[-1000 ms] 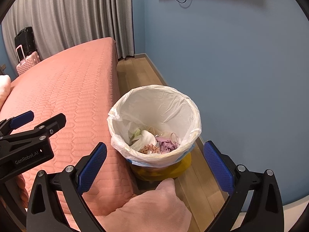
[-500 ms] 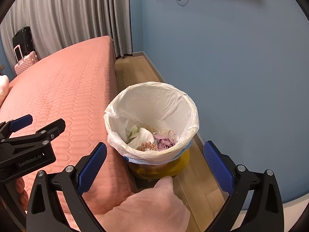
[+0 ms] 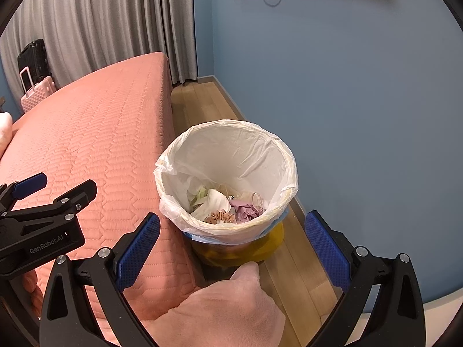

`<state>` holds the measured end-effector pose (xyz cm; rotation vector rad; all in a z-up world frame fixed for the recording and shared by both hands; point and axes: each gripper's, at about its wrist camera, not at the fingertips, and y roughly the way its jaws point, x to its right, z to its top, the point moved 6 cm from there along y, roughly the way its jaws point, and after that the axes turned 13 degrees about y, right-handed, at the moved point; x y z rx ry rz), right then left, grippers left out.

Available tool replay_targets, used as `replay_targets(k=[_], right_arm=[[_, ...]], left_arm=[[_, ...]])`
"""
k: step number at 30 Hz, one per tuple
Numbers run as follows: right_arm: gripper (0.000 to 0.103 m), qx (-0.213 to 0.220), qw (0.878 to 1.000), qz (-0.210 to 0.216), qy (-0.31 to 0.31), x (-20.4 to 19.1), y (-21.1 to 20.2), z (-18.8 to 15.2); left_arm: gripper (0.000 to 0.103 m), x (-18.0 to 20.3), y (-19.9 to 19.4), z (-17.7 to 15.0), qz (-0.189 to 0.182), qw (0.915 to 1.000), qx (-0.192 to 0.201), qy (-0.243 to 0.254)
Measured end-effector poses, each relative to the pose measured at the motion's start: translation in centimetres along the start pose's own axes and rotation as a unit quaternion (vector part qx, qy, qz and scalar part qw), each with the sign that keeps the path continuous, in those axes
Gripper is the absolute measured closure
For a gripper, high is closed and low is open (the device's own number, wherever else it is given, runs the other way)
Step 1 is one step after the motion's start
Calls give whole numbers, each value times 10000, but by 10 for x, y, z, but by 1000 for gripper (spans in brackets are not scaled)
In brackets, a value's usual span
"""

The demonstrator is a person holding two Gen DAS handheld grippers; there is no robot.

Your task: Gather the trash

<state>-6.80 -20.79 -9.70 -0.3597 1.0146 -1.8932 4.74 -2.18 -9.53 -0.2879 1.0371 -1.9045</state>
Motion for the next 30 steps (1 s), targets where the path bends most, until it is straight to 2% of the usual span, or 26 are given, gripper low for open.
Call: replay_targets(k=[30], right_arm=[[5,1,10000,-10,13,2,0,1]], left_arm=[[9,3,-1,3,23,10000,25,50]])
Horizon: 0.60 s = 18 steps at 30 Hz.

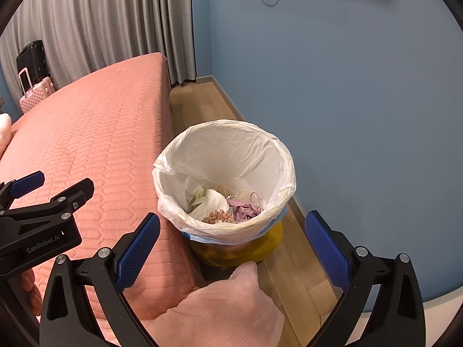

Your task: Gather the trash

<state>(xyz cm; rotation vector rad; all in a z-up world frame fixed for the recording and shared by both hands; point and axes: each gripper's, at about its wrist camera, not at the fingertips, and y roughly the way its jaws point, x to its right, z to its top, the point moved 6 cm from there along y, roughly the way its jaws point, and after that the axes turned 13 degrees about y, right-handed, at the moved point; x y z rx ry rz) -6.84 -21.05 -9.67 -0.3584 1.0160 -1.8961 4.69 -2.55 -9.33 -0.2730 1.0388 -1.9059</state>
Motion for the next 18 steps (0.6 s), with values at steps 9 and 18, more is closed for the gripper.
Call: replay_targets(k=[9,18], right_arm=[[5,-3,10000,-6,31,1,-1,0],[5,-4,10000,-14,72,2,-1,0]], left_arm=[[9,4,-1,2,1,10000,19,75],[9,6,0,3,-28,9999,-4,103]])
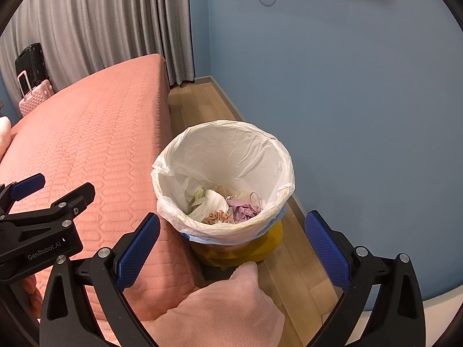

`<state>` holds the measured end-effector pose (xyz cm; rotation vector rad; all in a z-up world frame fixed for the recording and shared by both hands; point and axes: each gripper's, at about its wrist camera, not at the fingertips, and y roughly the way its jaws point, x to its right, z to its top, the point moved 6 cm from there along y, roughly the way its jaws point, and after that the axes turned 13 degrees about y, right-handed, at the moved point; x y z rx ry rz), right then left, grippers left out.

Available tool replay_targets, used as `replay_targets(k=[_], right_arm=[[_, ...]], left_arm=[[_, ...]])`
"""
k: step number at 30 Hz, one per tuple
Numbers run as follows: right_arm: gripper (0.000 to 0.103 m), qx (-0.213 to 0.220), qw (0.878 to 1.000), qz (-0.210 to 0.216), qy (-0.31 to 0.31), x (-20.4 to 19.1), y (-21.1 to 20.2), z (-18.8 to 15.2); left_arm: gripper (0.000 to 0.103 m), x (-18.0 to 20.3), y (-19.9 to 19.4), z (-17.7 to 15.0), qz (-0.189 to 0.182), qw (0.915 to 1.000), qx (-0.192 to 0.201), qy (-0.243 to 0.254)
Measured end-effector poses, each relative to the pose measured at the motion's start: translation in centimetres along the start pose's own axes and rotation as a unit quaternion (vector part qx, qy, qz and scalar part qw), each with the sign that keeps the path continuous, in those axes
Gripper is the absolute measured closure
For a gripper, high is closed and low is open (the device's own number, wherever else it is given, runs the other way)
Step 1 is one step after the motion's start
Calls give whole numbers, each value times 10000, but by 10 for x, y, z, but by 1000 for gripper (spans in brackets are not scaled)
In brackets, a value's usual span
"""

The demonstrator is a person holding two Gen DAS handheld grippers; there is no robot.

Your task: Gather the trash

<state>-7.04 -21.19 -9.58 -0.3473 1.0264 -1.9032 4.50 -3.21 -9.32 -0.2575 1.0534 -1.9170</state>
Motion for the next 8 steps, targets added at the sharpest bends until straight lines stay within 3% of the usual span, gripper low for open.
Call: replay_targets(k=[8], right_arm=[[5,4,10000,1,9,0,0,0]], left_arm=[[9,4,1,1,-81,10000,-2,24]])
